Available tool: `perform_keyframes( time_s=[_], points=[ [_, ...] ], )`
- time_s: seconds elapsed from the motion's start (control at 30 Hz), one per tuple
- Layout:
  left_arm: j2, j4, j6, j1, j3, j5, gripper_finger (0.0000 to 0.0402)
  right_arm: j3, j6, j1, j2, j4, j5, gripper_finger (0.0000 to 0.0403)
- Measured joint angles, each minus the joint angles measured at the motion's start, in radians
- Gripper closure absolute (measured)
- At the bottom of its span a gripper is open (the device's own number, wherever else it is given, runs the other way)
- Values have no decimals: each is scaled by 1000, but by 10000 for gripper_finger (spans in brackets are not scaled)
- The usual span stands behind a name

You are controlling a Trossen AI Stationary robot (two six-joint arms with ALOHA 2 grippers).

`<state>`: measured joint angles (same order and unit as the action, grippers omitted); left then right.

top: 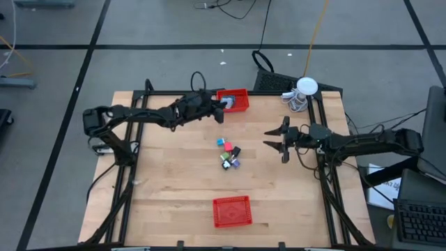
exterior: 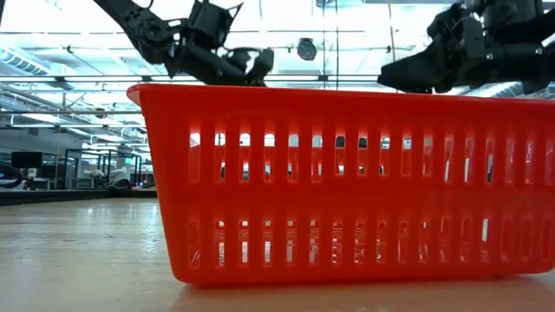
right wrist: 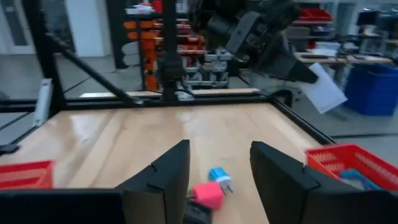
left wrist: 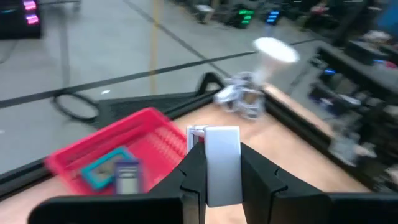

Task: Pick & Place Office items
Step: Put the white timer into the top orange bin

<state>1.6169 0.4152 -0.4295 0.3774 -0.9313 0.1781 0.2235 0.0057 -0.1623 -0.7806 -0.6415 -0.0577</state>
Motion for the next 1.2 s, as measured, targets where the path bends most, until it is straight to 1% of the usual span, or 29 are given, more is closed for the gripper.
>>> perform_keyframes(
  time_s=[0.1,0.27,0.37,0.47,0.63,0.7,0.87,1.03,1.2],
  points=[
    [40,-1,-18,28,-6,5,343,-14,38,-40,-1,-1,-4,256],
    [118,-8,-19,39,-55,-12,341,-14,66,-79,-4,-21,-100,266],
    [171,-69,-14,44,-117,9,342,-14,73,-84,-3,-39,-129,270],
    [219,-152,3,50,-184,31,343,-14,73,-83,-3,-38,-130,273],
    [263,-288,1,62,-282,105,338,-14,80,-84,-3,-35,-130,273],
    [272,-314,-1,69,-305,114,340,-14,80,-83,-3,-35,-130,273],
    [275,-333,-48,80,-308,113,342,-13,75,-83,-3,-35,-129,273],
    [275,-370,-52,93,-308,113,322,-13,73,-83,-3,-35,-129,273],
    [275,-367,-79,94,-308,111,316,-13,73,-83,-3,-35,-129,273]
  ],
)
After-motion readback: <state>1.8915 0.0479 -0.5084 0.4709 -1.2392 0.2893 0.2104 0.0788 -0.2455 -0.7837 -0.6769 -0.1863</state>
